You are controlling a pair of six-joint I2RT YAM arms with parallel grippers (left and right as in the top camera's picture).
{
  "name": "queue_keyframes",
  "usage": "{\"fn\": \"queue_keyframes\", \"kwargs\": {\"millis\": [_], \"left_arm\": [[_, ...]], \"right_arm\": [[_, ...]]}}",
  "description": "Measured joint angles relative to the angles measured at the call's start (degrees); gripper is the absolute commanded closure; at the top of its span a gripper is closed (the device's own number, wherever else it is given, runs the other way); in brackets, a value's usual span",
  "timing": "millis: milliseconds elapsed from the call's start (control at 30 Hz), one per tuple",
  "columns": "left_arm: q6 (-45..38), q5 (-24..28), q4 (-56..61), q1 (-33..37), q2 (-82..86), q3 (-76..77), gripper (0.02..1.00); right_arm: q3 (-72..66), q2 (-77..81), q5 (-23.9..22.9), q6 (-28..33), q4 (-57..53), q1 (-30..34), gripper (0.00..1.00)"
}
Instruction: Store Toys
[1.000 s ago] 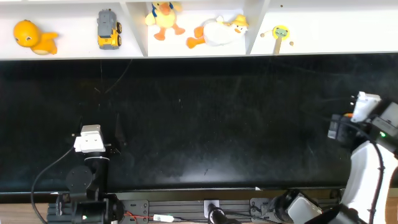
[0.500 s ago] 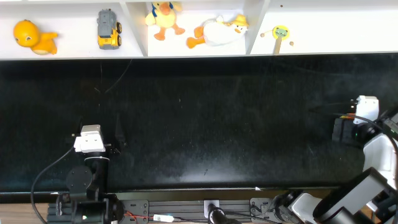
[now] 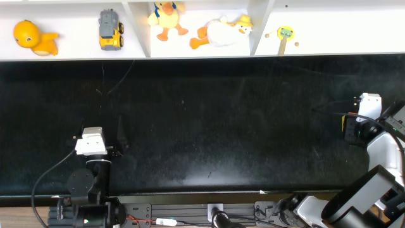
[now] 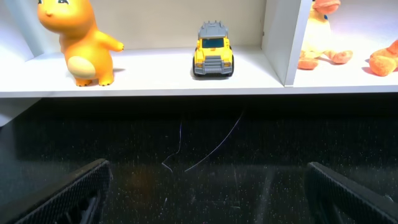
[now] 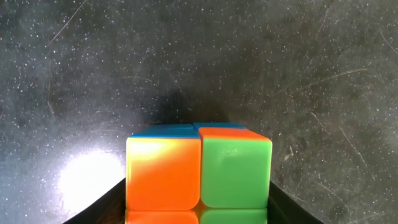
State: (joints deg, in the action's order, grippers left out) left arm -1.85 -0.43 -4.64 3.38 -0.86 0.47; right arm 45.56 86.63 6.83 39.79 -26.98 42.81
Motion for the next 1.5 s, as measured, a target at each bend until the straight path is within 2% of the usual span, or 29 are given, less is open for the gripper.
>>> {"fn": "queue_keyframes", "kwargs": {"millis": [300,567,933,1267,1300,1333,1367,1500], "left_arm": [[0.00,0.00,0.00,0.00,0.02,0.00,0.020],[0.00,0.00,0.00,0.00,0.00,0.00,0.020],[0.00,0.00,0.02,0.00,0.00,0.00,0.020],[0.00,0.00,0.00,0.00,0.00,0.00,0.020],[0.02,0.00,0.00,0.00,0.00,0.00,0.020],[0.00,0.00,0.00,0.00,0.00,0.00,0.020],[0.00,0.00,0.00,0.00,0.00,0.00,0.023],[0.00,0.00,0.00,0.00,0.00,0.00,0.020]], "right_arm": [[0.00,-5.01,-0.07,-4.15,-0.39,-0.98,0.518],[4.20,-10.56,0.09,-11.82,-2.64,-9.94,0.531],[29.16,8.74,0.20,-21.57,-7.21,-15.65,0.555],[45.81,23.12,0.26,-24.83,-9.22,-20.63,0.551],[46.36,23.56,0.26,-24.83,-9.07,-20.96,0.489],[46.77,23.89,0.24,-24.98,-8.87,-21.31,0.288],[47.15,24.20,0.31,-25.35,-8.72,-21.64,0.005],[47.98,24.55,0.31,-25.22,-9.55,-22.34,0.005]]}}
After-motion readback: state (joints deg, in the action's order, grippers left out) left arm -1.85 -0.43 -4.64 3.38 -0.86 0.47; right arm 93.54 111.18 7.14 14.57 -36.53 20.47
